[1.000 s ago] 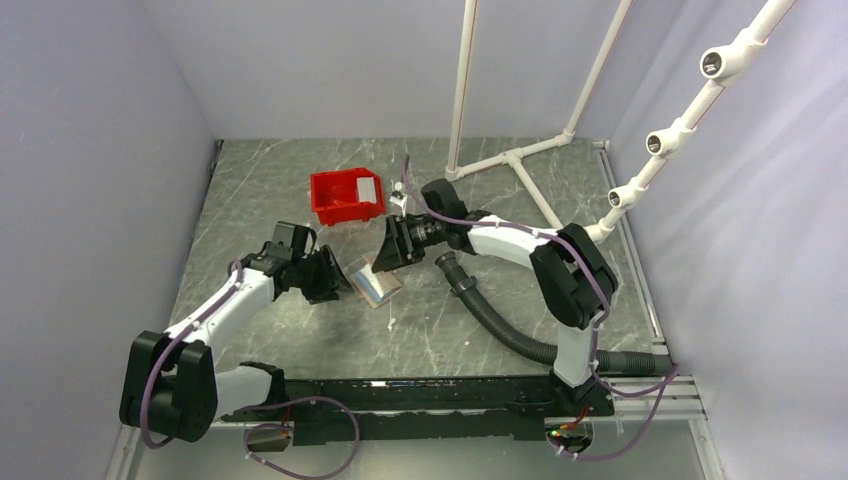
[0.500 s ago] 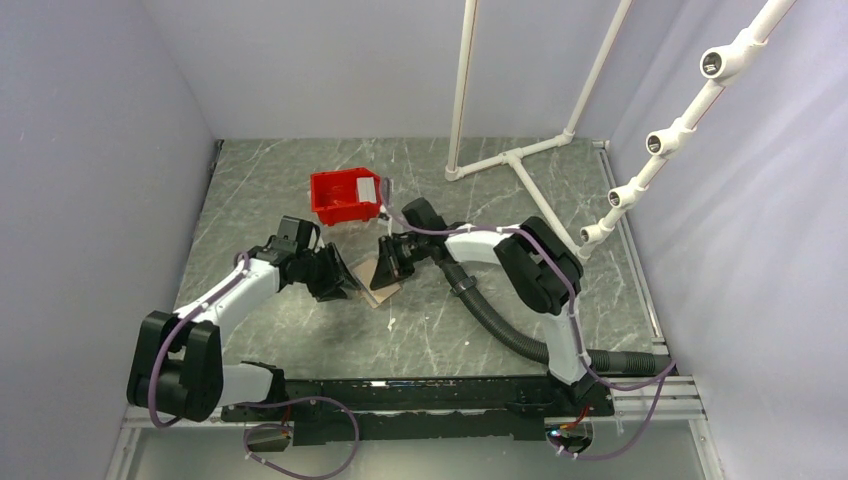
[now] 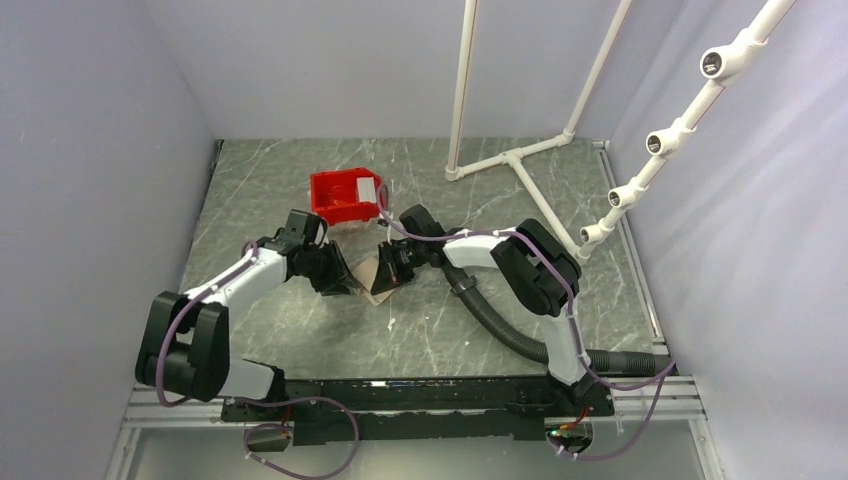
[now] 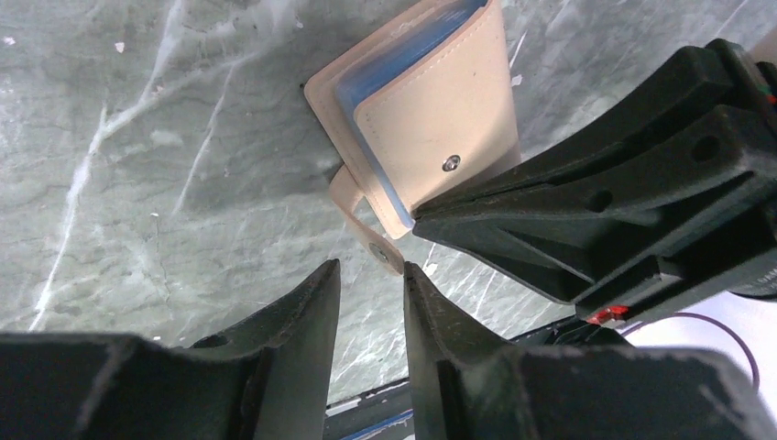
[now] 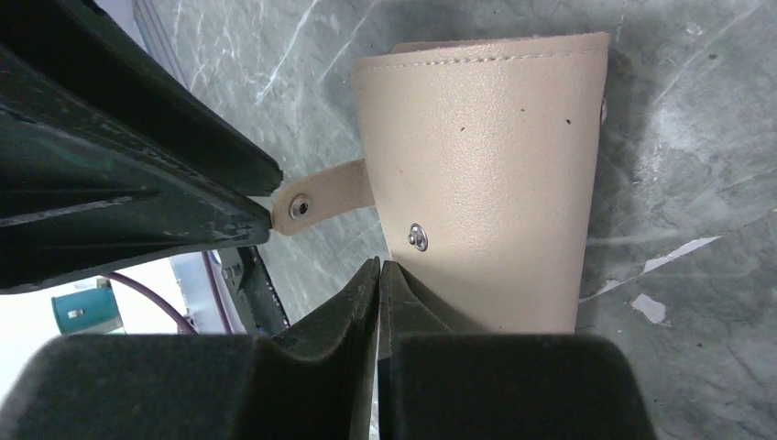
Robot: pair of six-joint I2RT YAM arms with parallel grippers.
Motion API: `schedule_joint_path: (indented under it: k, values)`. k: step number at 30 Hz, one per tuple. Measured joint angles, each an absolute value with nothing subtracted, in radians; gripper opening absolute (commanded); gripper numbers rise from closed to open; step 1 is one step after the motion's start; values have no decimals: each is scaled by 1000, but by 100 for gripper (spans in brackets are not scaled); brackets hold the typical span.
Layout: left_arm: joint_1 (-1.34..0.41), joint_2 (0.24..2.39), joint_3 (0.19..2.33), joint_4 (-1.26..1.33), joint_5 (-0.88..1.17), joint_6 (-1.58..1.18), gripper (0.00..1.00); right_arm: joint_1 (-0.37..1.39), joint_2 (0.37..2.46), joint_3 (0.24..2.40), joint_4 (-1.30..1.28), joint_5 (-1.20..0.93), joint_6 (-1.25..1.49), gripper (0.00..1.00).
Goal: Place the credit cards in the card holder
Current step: Close the card holder at the center of the board.
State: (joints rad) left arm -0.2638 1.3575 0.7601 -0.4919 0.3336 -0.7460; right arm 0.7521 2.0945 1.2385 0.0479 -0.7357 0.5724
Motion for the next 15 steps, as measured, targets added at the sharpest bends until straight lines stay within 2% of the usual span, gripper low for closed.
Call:
schedule_joint_path:
  k: [7,11,15]
  values:
    - [-301,1430,802,-492,302,-746,33,752,2094,1239,47,-734,572,5]
    - [-312,1431,810,-491,284,-745,46,752,2094,1239,47,-733,570,4]
    - [-316,1431,814,-492,267,-745,46,752,2095,1239,47,-733,568,4]
